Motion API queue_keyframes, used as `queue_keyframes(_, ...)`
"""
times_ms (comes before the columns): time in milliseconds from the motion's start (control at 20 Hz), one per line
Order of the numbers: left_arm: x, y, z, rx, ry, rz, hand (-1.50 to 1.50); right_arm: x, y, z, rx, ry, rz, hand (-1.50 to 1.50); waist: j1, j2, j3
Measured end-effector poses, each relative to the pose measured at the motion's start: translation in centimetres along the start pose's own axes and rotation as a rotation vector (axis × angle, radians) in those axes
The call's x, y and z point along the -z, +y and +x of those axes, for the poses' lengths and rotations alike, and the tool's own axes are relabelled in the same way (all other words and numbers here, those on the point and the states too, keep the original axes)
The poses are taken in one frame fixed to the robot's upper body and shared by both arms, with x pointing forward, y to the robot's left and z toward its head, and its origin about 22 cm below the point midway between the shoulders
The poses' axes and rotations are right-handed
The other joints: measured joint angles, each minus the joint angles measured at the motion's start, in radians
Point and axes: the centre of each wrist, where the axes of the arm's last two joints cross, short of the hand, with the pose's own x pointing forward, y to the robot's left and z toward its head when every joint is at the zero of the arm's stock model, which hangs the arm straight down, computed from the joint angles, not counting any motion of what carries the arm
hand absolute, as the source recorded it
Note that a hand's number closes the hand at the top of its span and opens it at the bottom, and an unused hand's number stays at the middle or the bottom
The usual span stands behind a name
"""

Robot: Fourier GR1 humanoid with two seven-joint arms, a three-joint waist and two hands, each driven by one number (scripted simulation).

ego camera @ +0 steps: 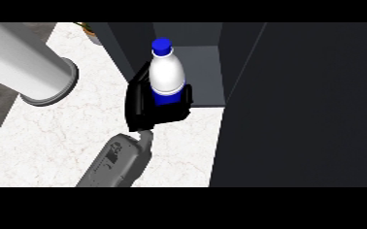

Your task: Pick up the bottled water, place it into the cabinet and close the cabinet

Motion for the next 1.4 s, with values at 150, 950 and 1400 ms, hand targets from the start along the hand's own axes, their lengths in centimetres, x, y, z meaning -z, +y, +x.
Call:
queue_keyframes(150,1.4,-0.4,0.2,0.034,-0.003,0.011,1.50,0.0,0.2,0.0,0.014,0.004,-0.006,-1.50,0.000,0.000,0.000)
queue_keyframes(950,8.9,-1.5,-1.8,0.250,0.016,0.078,1.50,0.0,-0.1,0.0,0.005,-0.006,-0.003,-1.50,-0.012,0.002,0.000)
queue_keyframes(1400,10.6,-0.8,-3.7,0.434,0.050,0.131,1.50,0.0,0.0,-0.1,0.020,-0.011,0.002,-1.50,-0.021,0.005,0.000)
